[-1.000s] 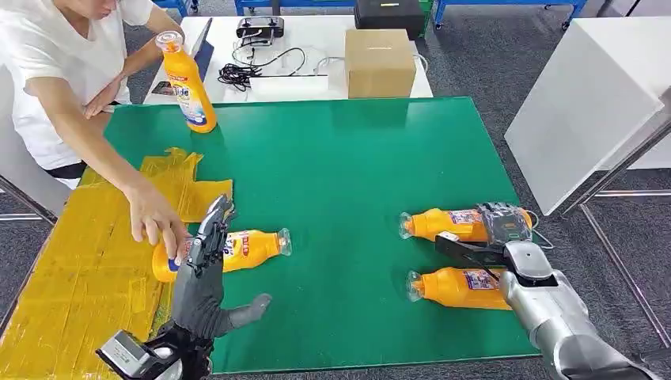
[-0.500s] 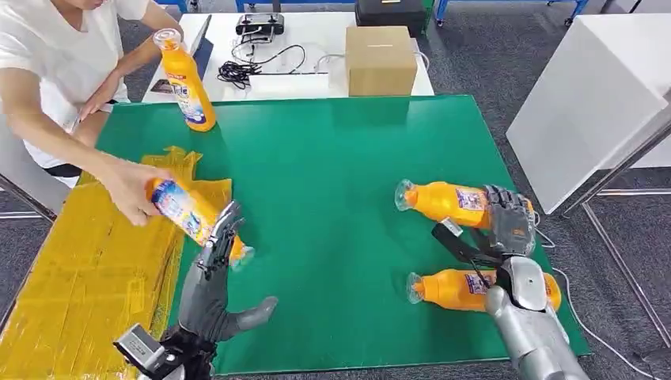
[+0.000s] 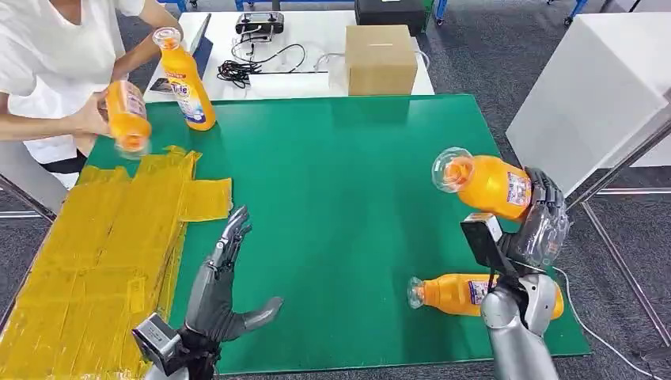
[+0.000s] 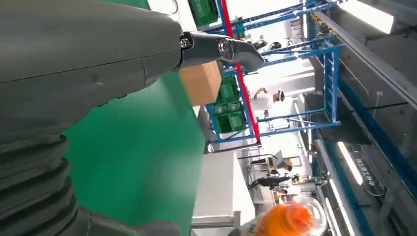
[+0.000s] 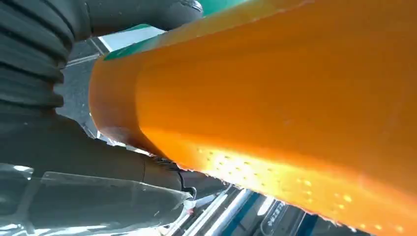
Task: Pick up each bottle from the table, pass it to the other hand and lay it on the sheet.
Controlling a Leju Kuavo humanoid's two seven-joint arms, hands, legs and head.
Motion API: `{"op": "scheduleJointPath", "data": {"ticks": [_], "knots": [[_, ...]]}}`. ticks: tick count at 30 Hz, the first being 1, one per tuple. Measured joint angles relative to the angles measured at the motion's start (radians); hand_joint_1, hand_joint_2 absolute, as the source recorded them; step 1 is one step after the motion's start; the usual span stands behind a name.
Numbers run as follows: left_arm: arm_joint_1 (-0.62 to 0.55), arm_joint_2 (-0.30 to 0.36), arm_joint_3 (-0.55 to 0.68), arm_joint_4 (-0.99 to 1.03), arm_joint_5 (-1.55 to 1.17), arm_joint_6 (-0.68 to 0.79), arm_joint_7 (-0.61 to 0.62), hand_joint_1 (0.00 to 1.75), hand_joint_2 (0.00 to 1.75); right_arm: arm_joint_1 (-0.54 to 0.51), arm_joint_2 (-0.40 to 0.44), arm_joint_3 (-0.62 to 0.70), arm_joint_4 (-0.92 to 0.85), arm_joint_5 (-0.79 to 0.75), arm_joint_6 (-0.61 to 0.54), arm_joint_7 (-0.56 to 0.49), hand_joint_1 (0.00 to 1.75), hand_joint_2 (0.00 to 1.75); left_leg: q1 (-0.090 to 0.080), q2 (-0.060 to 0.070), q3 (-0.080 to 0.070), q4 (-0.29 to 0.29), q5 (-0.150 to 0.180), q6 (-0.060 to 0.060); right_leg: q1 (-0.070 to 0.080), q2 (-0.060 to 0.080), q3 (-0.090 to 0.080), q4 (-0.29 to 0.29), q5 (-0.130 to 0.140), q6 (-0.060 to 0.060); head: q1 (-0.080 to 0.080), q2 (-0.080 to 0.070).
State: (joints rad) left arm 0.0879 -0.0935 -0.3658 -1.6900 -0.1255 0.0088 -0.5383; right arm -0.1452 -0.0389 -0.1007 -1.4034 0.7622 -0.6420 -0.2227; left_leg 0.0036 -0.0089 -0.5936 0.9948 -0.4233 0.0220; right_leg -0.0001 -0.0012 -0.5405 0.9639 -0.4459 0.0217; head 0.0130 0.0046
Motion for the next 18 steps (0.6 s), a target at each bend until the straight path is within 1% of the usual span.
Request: {"op": "scheduleJointPath", "data": {"ticks": [3, 5, 6, 8, 9, 11, 12, 14, 18], "knots": [[0.0, 0.0, 0.0, 0.003, 0.003, 0.0, 0.003, 0.0, 1.75, 0.006, 0.01, -0.003, -0.021, -0.074, 0.024, -0.033, 1.75, 1.75, 0.0, 0.0, 0.0, 0.0, 0.0, 0.0, 0.0, 0.0, 0.0, 0.0, 0.0, 0.0, 0.0, 0.0], [0.0, 0.0, 0.0, 0.007, 0.009, -0.002, 0.005, 0.0, 1.75, 0.011, 0.019, -0.002, -0.037, -0.161, 0.079, -0.06, 1.75, 1.75, 0.0, 0.0, 0.0, 0.0, 0.0, 0.0, 0.0, 0.0, 0.0, 0.0, 0.0, 0.0, 0.0, 0.0], [0.0, 0.0, 0.0, 0.009, 0.012, -0.004, 0.006, 0.0, 1.75, 0.011, 0.024, -0.002, -0.045, -0.232, 0.133, -0.073, 1.75, 1.75, 0.0, 0.0, 0.0, 0.0, 0.0, 0.0, 0.0, 0.0, 0.0, 0.0, 0.0, 0.0, 0.0, 0.0], [-0.002, 0.002, 0.0, 0.014, 0.024, -0.011, 0.008, 0.0, 1.75, 0.011, 0.032, 0.006, -0.057, -0.427, 0.288, -0.09, 1.75, 1.75, 0.0, 0.0, 0.0, 0.0, 0.0, 0.0, 0.0, 0.0, 0.0, 0.0, 0.0, 0.0, 0.0, 0.0], [-0.005, 0.002, 0.0, 0.018, 0.033, -0.016, 0.009, 0.0, 1.75, 0.009, 0.035, 0.011, -0.058, -0.5, 0.355, -0.09, 1.75, 1.75, 0.0, 0.0, 0.0, 0.0, 0.0, 0.0, 0.0, 0.0, 0.0, 0.0, 0.0, 0.0, 0.0, 0.0], [-0.016, 0.003, 0.0, 0.028, 0.05, -0.026, 0.017, 0.0, 1.75, 0.006, 0.04, 0.023, -0.055, -0.616, 0.466, -0.089, 1.73, 1.75, 0.0, 0.0, 0.0, 0.0, 0.0, 0.0, 0.0, 0.0, 0.0, 0.0, 0.0, 0.0, 0.0, 0.0], [-0.023, 0.003, -0.002, 0.036, 0.058, -0.031, 0.025, 0.0, 1.75, 0.002, 0.045, 0.031, -0.05, -0.669, 0.524, -0.089, 1.75, 1.75, 0.0, 0.0, 0.0, 0.0, 0.0, 0.0, 0.0, 0.0, 0.0, 0.0, 0.0, 0.0, 0.0, 0.0], [-0.037, 0.003, -0.003, 0.052, 0.078, -0.036, 0.042, 0.0, 1.75, -0.008, 0.05, 0.051, -0.035, -0.759, 0.628, -0.09, 1.75, 1.75, 0.001, 0.0, 0.0, 0.0, 0.0, 0.0, 0.001, 0.0, 0.0, 0.0, 0.0, 0.0, 0.0, 0.0], [-0.074, 0.005, -0.012, 0.084, 0.108, -0.051, 0.054, 0.0, 1.75, -0.039, 0.062, 0.111, 0.03, -0.846, 0.772, -0.088, 1.75, 1.75, 0.001, 0.0, 0.0, 0.0, 0.0, 0.0, 0.001, 0.0, 0.0, 0.0, 0.0, 0.0, 0.0, 0.0]]}}
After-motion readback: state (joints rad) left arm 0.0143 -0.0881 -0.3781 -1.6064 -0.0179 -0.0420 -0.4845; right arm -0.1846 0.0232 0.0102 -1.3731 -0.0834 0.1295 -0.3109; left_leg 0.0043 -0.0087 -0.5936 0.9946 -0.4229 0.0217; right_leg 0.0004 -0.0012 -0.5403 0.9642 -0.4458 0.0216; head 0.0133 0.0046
